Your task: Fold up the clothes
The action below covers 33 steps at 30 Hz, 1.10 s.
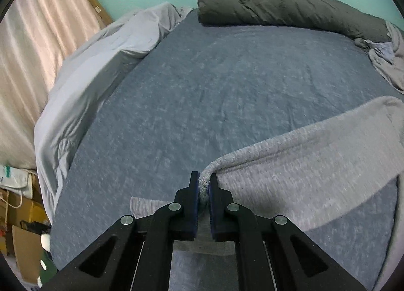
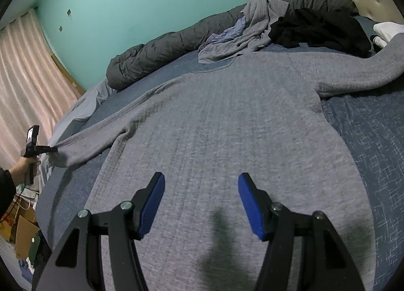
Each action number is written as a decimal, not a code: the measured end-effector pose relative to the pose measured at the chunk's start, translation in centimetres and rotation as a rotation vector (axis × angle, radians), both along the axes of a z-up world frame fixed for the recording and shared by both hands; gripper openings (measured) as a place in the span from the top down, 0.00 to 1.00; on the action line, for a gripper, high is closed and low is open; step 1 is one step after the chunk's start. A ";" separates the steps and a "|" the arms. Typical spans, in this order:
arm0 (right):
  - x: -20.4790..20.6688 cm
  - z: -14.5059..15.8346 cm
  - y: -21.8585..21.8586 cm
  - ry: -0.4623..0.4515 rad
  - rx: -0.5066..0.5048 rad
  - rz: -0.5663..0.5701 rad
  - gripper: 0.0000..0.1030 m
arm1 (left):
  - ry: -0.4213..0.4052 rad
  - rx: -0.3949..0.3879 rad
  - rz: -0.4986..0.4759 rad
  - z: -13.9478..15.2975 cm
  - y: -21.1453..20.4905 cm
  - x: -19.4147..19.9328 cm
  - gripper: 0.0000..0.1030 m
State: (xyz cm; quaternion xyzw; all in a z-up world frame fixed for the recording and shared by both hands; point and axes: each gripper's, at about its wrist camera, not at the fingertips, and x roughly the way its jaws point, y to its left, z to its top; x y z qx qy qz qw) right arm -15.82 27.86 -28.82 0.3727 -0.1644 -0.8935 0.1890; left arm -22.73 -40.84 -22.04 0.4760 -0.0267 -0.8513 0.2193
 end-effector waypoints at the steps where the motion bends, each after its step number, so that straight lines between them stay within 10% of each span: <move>1: 0.0 -0.1 0.0 -0.002 -0.001 -0.001 0.41 | 0.004 0.005 0.005 -0.1 0.0 -0.2 0.94; 18: -0.3 -0.6 -0.6 -0.013 0.015 0.008 0.41 | 0.058 0.091 0.133 0.1 -4.6 0.2 0.72; 33: -3.5 1.2 1.4 -0.016 0.055 0.024 0.40 | 0.048 0.251 -0.337 -0.5 14.6 -8.6 0.47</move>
